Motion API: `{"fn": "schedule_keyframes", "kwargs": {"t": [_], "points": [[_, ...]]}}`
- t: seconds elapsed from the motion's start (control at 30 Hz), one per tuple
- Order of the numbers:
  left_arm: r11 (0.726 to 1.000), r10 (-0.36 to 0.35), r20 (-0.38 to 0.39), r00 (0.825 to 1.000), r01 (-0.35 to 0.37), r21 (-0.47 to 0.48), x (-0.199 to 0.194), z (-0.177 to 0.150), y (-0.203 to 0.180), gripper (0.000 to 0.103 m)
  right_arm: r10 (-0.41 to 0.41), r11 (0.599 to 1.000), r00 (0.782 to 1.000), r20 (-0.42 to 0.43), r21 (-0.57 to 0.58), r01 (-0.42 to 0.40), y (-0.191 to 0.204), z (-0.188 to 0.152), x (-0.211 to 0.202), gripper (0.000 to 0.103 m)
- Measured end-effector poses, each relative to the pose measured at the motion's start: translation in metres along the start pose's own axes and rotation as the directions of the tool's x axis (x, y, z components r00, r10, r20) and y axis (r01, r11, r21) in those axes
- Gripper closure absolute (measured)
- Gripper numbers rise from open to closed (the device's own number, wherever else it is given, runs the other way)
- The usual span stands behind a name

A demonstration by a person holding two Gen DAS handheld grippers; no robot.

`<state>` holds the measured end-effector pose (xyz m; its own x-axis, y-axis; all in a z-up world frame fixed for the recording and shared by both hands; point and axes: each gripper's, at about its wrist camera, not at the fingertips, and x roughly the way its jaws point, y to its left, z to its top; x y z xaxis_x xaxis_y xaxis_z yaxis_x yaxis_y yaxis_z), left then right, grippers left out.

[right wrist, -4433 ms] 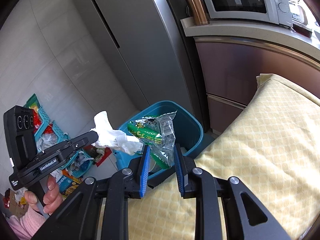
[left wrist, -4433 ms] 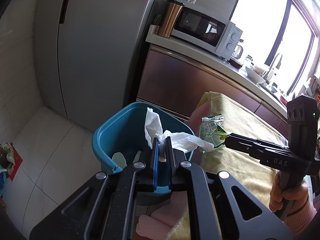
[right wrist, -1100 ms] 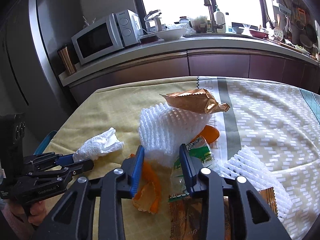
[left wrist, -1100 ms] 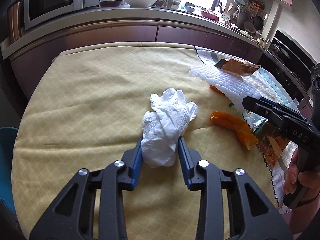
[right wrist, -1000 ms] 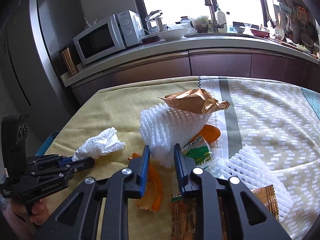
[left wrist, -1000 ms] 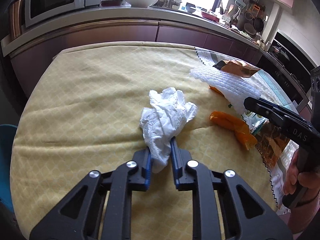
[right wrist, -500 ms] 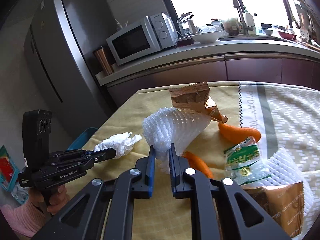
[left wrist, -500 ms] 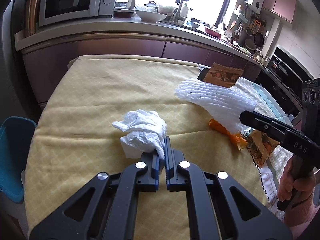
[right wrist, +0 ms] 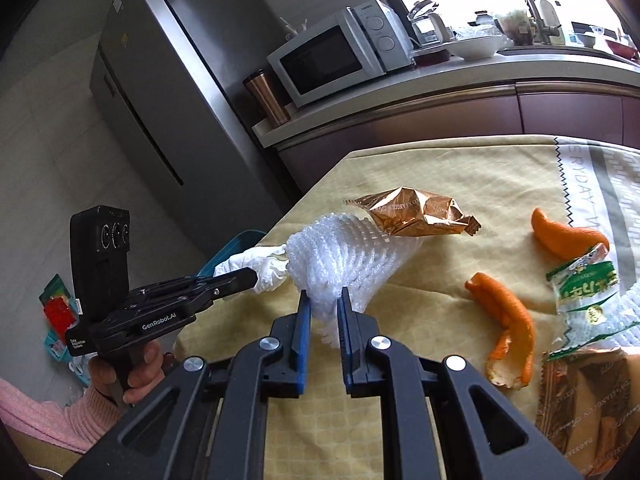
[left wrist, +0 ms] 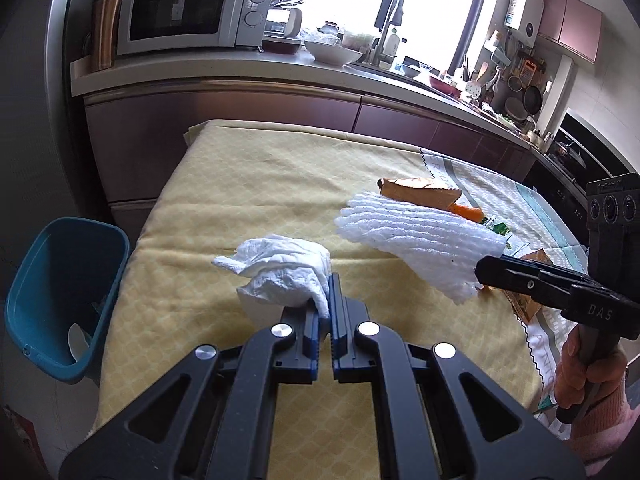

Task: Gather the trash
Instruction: 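Grasp the crumpled white tissue with the left tool while the right tool grasps a white foam net, then carry the tissue and foam net toward the teal bin with both tools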

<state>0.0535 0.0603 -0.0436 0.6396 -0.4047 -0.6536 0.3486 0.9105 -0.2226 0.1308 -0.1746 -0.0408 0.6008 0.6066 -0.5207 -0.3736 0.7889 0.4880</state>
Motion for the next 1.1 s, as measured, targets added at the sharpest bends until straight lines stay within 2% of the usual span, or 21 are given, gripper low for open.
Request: {"fn": "schedule_keyframes", "kwargs": {"t": [0.07,0.23,0.37,0.57,0.83,1.1], "points": [[1.0,0.007,0.005,1.0,-0.007,-0.006,-0.004,-0.001,0.004,0.098,0.048,0.999,0.999,-0.005,0.008,-0.048,0.002,-0.001,0.002,0.091],[0.999,0.023,0.018,1.0,-0.023,-0.029,-0.014,-0.004,0.019,0.098,0.111,0.994,0.994,0.009,0.017,-0.111,0.006,0.0,0.0,0.091],[0.998,0.036,0.025,0.999,-0.035,-0.046,-0.02,-0.006,0.025,0.098,0.129,0.99,0.99,0.048,0.041,-0.131,0.0,0.006,-0.007,0.091],[0.998,0.034,0.037,0.999,-0.032,-0.049,-0.024,-0.006,0.027,0.098,0.104,0.993,0.991,0.085,0.052,-0.109,-0.005,0.012,-0.014,0.091],[0.999,0.034,0.061,0.998,-0.033,-0.026,-0.031,-0.005,0.022,0.098,0.068,0.998,0.994,0.086,-0.008,-0.068,0.003,0.015,-0.01,0.091],[0.998,0.06,0.084,0.995,-0.059,-0.012,-0.044,-0.006,0.021,0.098,0.075,0.995,0.995,0.069,-0.063,-0.071,0.016,0.019,0.005,0.091]]}}
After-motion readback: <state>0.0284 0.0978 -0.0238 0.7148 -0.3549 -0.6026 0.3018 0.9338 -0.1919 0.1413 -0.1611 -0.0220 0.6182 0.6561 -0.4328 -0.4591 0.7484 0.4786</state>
